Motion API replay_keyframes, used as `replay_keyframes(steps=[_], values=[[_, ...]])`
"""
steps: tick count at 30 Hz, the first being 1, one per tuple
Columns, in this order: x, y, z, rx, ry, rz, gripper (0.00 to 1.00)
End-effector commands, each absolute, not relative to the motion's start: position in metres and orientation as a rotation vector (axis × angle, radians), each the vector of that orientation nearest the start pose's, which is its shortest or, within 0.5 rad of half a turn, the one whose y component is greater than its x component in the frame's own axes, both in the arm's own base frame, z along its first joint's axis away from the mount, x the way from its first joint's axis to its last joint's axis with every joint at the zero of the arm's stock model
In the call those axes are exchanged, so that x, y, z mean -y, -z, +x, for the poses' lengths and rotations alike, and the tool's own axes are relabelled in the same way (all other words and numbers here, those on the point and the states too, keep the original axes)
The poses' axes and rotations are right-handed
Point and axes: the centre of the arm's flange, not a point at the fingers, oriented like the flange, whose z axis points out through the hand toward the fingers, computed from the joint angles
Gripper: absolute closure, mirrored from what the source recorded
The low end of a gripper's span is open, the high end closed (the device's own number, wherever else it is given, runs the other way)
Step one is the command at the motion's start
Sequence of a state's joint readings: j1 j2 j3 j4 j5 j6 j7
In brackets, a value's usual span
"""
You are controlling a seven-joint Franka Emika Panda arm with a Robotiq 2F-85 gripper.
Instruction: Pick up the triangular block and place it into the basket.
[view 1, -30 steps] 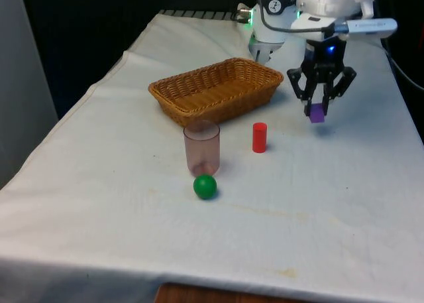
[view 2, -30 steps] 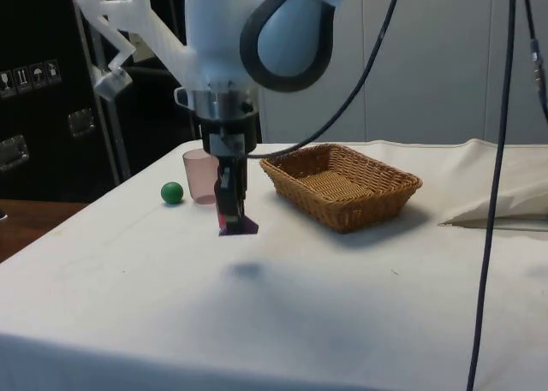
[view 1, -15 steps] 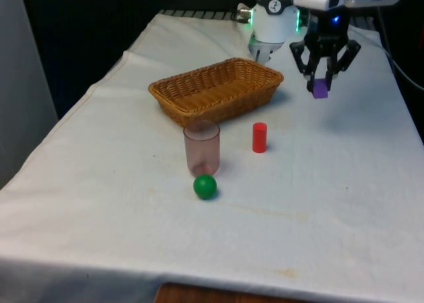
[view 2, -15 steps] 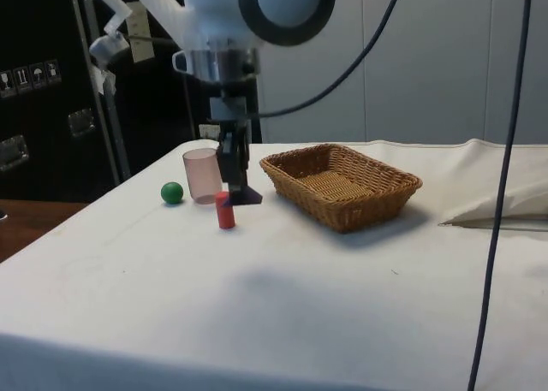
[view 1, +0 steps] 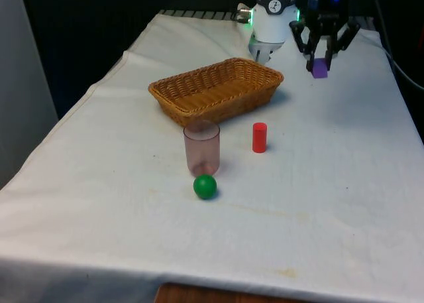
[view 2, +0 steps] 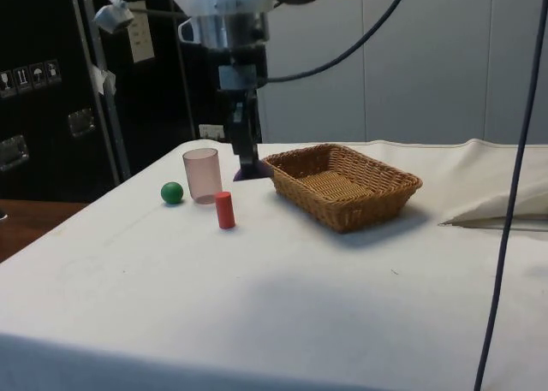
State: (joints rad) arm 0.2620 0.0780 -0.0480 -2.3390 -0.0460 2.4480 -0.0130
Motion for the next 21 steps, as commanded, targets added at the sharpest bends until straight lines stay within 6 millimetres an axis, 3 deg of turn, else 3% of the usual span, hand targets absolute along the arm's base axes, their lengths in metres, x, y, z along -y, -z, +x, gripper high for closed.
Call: replay_keyframes(steps=[1, 8, 17, 18, 21], values=[[-0.107, -0.309, 0.499, 0.419, 0.054, -3.153, 0.67], [-0.099, -0.323, 0.480, 0.433, 0.048, -3.161, 0.67], [-0.079, -0.328, 0.456, 0.451, 0.058, -3.163, 0.67], [-0.084, -0.327, 0.458, 0.446, 0.047, -3.159, 0.67], [-0.068, -0.328, 0.450, 0.461, 0.059, -3.159, 0.67]])
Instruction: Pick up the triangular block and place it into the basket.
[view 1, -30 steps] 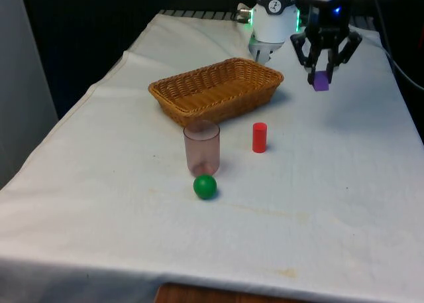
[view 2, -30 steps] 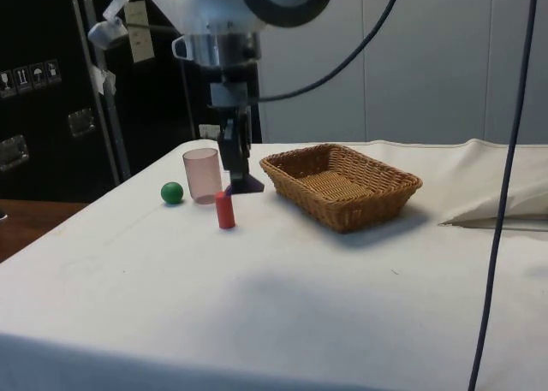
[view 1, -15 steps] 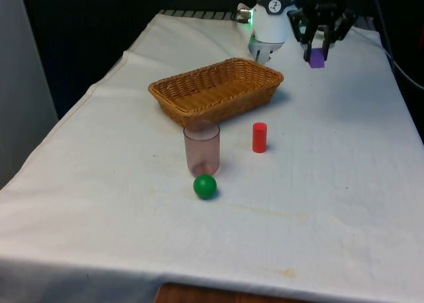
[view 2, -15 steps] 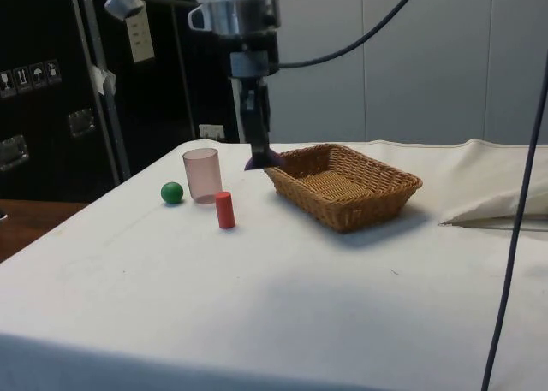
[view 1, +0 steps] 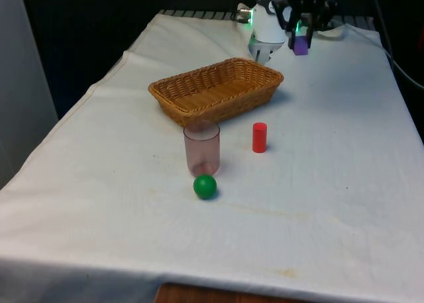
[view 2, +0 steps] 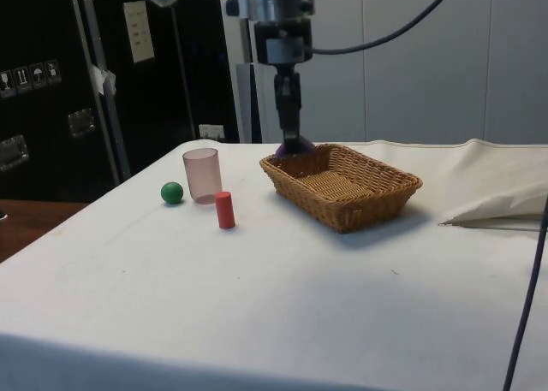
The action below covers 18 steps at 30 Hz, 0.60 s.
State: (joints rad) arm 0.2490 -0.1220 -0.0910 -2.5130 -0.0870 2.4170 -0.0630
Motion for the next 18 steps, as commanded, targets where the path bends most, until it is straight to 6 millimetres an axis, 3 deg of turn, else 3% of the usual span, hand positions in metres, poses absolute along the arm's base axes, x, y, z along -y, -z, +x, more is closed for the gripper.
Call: replay_keyframes(steps=[1, 5, 13, 18], values=[[-0.065, -0.328, 0.448, 0.461, 0.058, -3.158, 0.67], [-0.059, -0.327, 0.447, 0.461, 0.042, -3.150, 0.67], [-0.020, -0.321, 0.436, 0.489, 0.044, -3.139, 0.67], [-0.007, -0.318, 0.434, 0.497, 0.037, -3.133, 0.67]])
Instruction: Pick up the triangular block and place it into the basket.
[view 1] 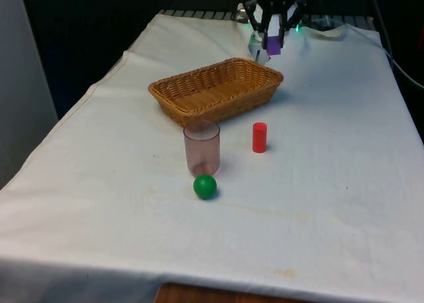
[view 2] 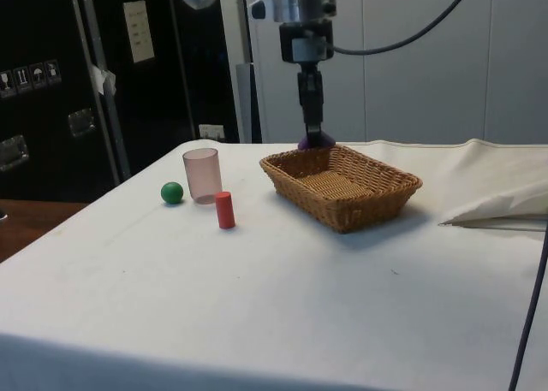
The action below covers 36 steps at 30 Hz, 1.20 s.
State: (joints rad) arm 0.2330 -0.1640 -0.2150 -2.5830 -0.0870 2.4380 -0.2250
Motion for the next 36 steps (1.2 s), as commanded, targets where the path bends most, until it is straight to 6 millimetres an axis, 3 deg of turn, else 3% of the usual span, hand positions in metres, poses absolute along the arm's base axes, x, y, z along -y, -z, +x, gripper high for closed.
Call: replay_keyframes(steps=[1, 11, 14, 36], values=[[-0.003, -0.318, 0.433, 0.497, 0.037, -3.132, 0.67], [0.036, -0.307, 0.429, 0.519, 0.032, -3.115, 0.67], [0.039, -0.306, 0.429, 0.516, 0.019, -3.107, 0.67], [0.101, -0.255, 0.432, 0.610, 0.059, -3.143, 0.67]])
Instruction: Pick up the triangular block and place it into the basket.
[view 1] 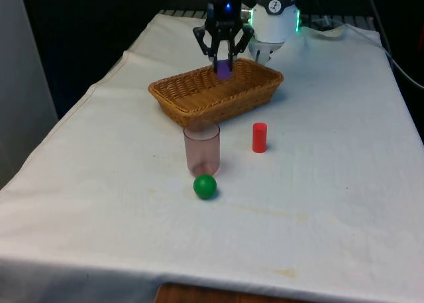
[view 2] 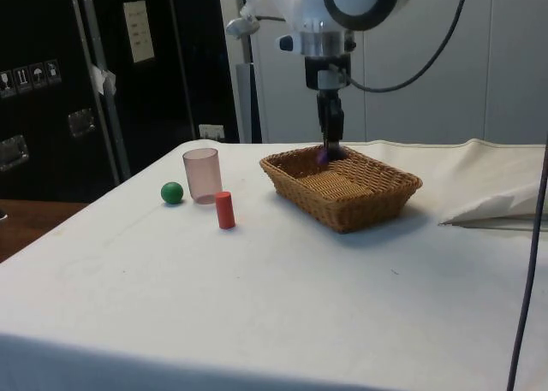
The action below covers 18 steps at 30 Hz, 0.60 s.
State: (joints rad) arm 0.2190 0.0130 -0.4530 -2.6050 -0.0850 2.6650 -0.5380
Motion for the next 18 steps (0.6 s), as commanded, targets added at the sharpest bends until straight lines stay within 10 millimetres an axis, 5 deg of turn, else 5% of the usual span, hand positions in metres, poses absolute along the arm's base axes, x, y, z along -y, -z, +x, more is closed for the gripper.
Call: replay_keyframes(steps=[1, 18], values=[[0.102, -0.252, 0.432, 0.615, 0.058, -3.145, 0.67], [0.109, -0.208, 0.444, 0.655, 0.077, -3.194, 0.67]])
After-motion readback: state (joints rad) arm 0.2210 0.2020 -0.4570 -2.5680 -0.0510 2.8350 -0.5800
